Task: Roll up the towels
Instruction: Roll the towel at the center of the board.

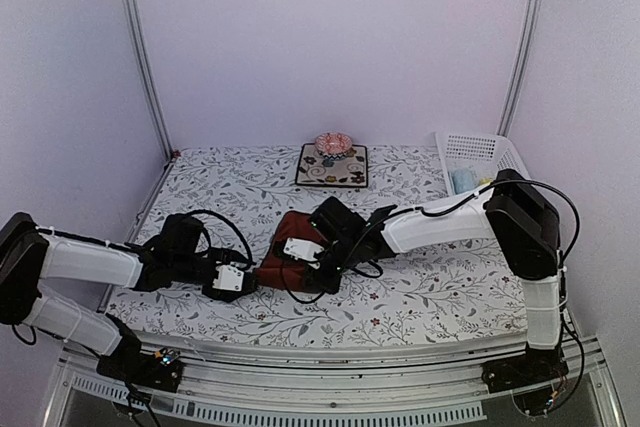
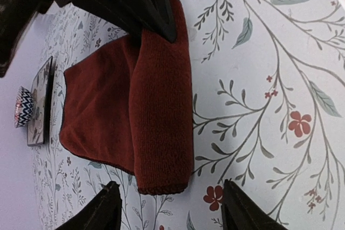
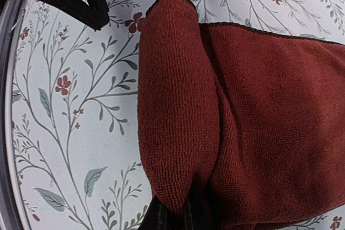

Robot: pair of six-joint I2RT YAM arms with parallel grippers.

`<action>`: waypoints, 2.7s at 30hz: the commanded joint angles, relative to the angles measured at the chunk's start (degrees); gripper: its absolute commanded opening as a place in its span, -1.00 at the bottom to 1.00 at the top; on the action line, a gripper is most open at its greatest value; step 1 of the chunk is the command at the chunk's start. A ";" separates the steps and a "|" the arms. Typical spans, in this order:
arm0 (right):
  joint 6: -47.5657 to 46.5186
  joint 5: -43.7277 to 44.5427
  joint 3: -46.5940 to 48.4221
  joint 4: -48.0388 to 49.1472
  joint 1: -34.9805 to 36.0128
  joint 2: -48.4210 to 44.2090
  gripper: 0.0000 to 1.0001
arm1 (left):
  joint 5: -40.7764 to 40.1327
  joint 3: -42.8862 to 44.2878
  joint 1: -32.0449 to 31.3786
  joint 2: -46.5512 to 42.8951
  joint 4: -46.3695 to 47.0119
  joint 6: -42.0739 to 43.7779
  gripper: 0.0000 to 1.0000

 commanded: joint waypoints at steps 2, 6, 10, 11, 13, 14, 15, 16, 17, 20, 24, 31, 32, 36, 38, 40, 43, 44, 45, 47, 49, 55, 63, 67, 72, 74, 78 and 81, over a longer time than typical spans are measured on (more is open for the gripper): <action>7.23 -12.00 2.38 -6.32 -1.29 2.01 -0.84 | -4.51 -2.31 -3.87 0.53 11.50 1.19 0.27; 11.84 -16.44 2.62 -6.78 -3.20 2.36 -0.84 | -5.12 -2.82 -5.77 0.52 13.69 1.49 0.25; 15.31 -21.26 2.51 -7.05 -6.07 3.02 -0.83 | -6.63 -3.81 -7.81 0.68 15.17 3.18 0.22; 15.88 -21.68 2.40 -7.06 -6.69 3.16 -0.83 | -7.13 -4.16 -8.33 0.80 15.44 3.72 0.22; 16.79 -22.87 2.40 -7.01 -7.51 3.55 -0.83 | -7.70 -4.98 -9.21 1.14 16.54 4.49 0.21; 17.07 -23.04 2.56 -6.97 -7.91 3.81 -0.83 | -7.94 -5.25 -9.66 1.41 16.92 4.64 0.21; 17.42 -23.22 2.75 -7.02 -8.18 4.08 -0.83 | -8.14 -5.31 -9.98 1.86 17.12 4.67 0.20; 17.55 -23.54 2.93 -7.05 -8.38 4.34 -0.82 | -8.41 -5.35 -10.40 2.30 17.23 4.64 0.20; 17.64 -23.82 3.08 -7.02 -8.60 4.52 -0.81 | -8.75 -5.36 -10.70 2.86 17.65 4.59 0.19; 18.02 -24.16 3.63 -7.14 -8.95 5.03 -0.80 | -10.23 -5.28 -11.72 4.75 20.00 4.04 0.19; 18.04 -24.66 4.34 -7.68 -9.07 5.87 -0.79 | -11.06 -5.01 -12.43 6.72 22.85 3.38 0.19; 18.04 -24.67 5.12 -8.27 -9.17 6.57 -0.79 | -13.58 -3.78 -13.76 10.62 24.39 3.33 0.03; 18.04 -24.74 5.16 -8.30 -9.15 6.61 -0.78 | -13.84 -3.66 -13.85 11.23 24.36 3.42 -0.04; 17.71 -24.63 5.34 -8.45 -9.32 6.89 -0.78 | -15.18 -2.61 -13.88 13.50 24.27 2.83 -0.34; 17.61 -24.65 5.43 -8.47 -9.32 7.09 -0.77 | -16.43 -1.92 -13.95 14.68 24.60 1.80 -0.52; 17.45 -24.64 5.43 -8.54 -9.24 7.15 -0.76 | -17.45 -1.30 -13.92 15.81 24.66 0.92 -0.79; 17.19 -24.59 5.45 -8.66 -9.30 7.29 -0.74 | -18.52 -0.89 -13.93 17.08 24.70 0.23 -1.00; 17.00 -24.64 5.43 -8.68 -9.30 7.26 -0.73 | -18.68 -0.83 -13.90 17.24 24.53 0.09 -1.00; 16.88 -24.60 5.47 -8.80 -9.32 7.17 -0.71 | -18.74 -0.74 -13.85 17.25 23.84 -0.16 -1.00; 16.59 -24.47 5.28 -8.85 -9.39 6.96 -0.64 | -18.42 -0.47 -13.79 16.81 22.36 -0.97 -1.00; 16.16 -24.55 5.04 -8.90 -9.51 6.56 -0.54 | -17.87 -0.42 -13.78 16.05 20.79 -1.73 -1.00; 13.96 -23.41 2.66 -8.31 -9.90 2.15 0.00 | -11.22 3.70 -12.14 11.19 7.10 -5.44 -1.00; 8.19 -16.90 -3.14 -6.04 -9.89 -7.30 0.40 | -2.16 13.09 -8.33 12.11 -12.38 -7.96 -1.00; 5.71 -12.87 -7.74 -3.41 -9.78 -11.74 0.50 | -0.18 16.19 -7.37 15.09 -17.45 -8.22 -1.00; 0.17 -1.61 -14.51 2.27 -5.90 -16.30 0.55 | 2.09 19.42 -6.44 18.13 -21.56 -9.08 -1.00; -3.05 4.07 -17.08 5.66 -2.87 -17.50 0.57 | 3.82 21.59 -5.73 19.52 -24.25 -9.44 -1.00; -8.45 12.65 -22.98 16.36 1.96 -19.83 0.61 | 7.31 26.30 -4.17 22.40 -29.68 -10.02 -1.00; -12.72 18.69 -27.06 25.41 4.54 -20.64 0.64 | 9.90 29.85 -3.06 24.62 -33.91 -10.19 -1.00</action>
